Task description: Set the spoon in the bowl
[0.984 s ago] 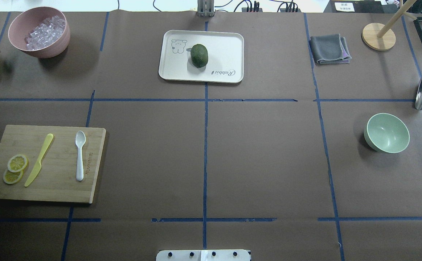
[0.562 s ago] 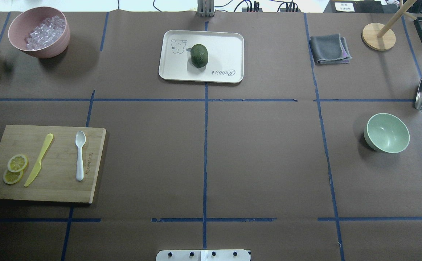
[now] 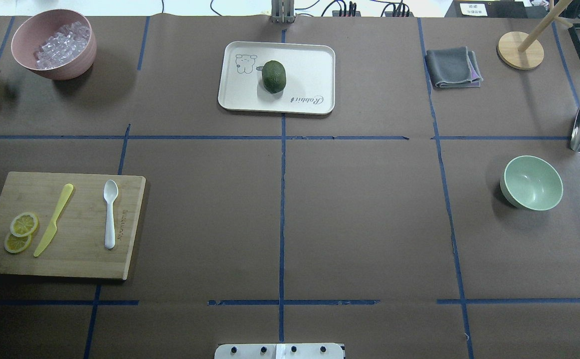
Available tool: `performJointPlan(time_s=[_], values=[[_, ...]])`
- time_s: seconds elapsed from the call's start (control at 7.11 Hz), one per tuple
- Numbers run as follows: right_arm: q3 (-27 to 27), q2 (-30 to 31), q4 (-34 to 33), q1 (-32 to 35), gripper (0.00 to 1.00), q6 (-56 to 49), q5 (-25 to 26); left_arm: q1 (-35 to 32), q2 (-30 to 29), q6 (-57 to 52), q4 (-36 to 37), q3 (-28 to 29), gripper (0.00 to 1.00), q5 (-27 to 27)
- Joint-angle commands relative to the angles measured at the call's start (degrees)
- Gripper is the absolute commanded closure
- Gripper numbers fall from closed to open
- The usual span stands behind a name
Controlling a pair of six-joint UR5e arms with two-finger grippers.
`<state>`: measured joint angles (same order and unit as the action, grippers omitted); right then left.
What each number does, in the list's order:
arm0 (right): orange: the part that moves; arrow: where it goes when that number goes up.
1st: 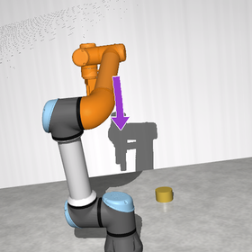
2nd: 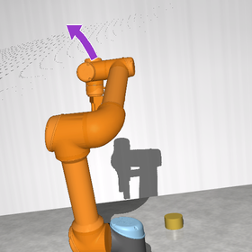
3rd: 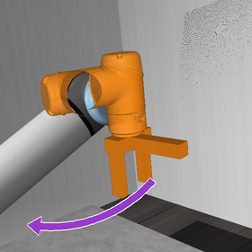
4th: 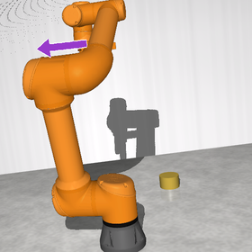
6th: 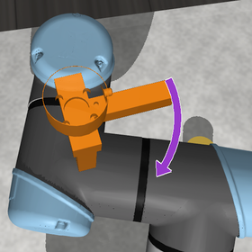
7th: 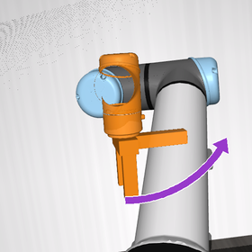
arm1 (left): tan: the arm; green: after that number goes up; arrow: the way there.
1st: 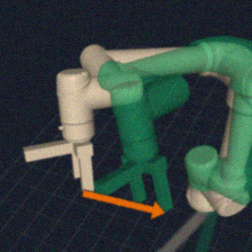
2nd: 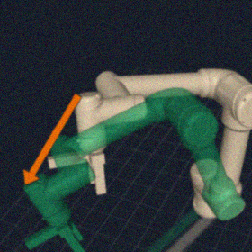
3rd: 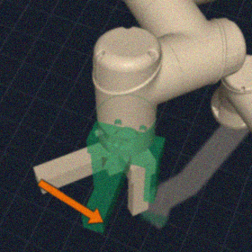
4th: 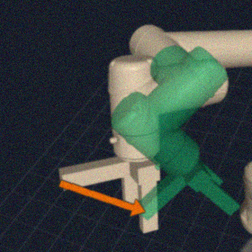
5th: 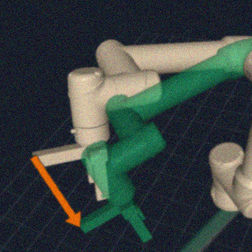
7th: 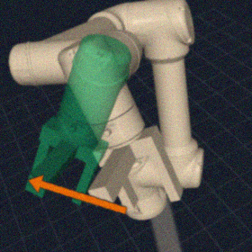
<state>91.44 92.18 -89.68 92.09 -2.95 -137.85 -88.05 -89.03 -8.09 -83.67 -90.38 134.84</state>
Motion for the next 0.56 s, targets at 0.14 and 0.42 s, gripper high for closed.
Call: performJointPlan(time_s=[0.14,0.42], values=[[0.1,-1.6,-0.1,-0.4,0.00,-0.1,-0.6,0.0,0.0,0.0,0.0,-0.4,0.00,0.1],[0.8,-1.8,3.9,-3.2,0.00,5.7,-1.3,0.0,0.0,-0.1,0.0,-0.4,0.00,0.1]])
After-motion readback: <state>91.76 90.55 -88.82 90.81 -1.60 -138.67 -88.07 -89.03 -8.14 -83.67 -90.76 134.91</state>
